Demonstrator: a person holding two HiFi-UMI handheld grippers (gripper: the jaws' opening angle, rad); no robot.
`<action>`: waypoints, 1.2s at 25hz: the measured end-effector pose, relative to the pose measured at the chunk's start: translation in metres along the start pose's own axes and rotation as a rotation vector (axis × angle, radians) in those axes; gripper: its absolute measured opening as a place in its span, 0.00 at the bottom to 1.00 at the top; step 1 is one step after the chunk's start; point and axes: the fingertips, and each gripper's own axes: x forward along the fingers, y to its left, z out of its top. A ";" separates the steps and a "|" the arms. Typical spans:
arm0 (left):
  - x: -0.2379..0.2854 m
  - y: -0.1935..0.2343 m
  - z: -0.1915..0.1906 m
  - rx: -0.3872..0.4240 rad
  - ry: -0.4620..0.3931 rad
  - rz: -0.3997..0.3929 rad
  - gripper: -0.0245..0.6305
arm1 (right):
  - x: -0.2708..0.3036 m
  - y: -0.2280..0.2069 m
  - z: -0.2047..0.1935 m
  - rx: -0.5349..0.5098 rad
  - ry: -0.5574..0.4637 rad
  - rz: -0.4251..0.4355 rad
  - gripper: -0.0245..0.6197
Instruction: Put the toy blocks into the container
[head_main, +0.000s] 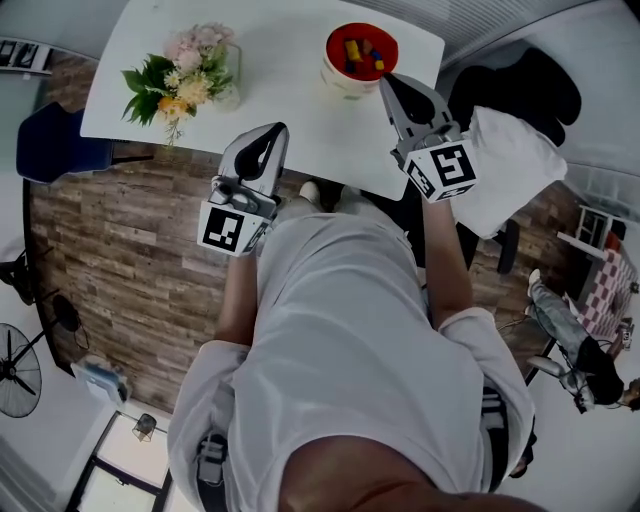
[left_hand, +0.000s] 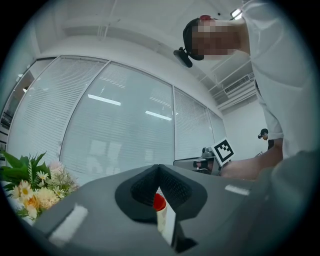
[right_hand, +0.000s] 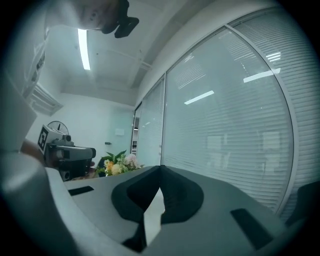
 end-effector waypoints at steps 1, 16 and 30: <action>0.000 -0.001 0.001 0.000 -0.003 -0.007 0.03 | -0.003 0.006 0.003 -0.006 -0.012 0.000 0.04; -0.006 -0.013 0.020 0.003 -0.057 -0.083 0.03 | -0.042 0.071 0.014 -0.059 -0.064 -0.060 0.04; 0.003 -0.071 0.027 0.011 -0.016 -0.069 0.03 | -0.092 0.076 0.043 -0.031 -0.129 0.005 0.04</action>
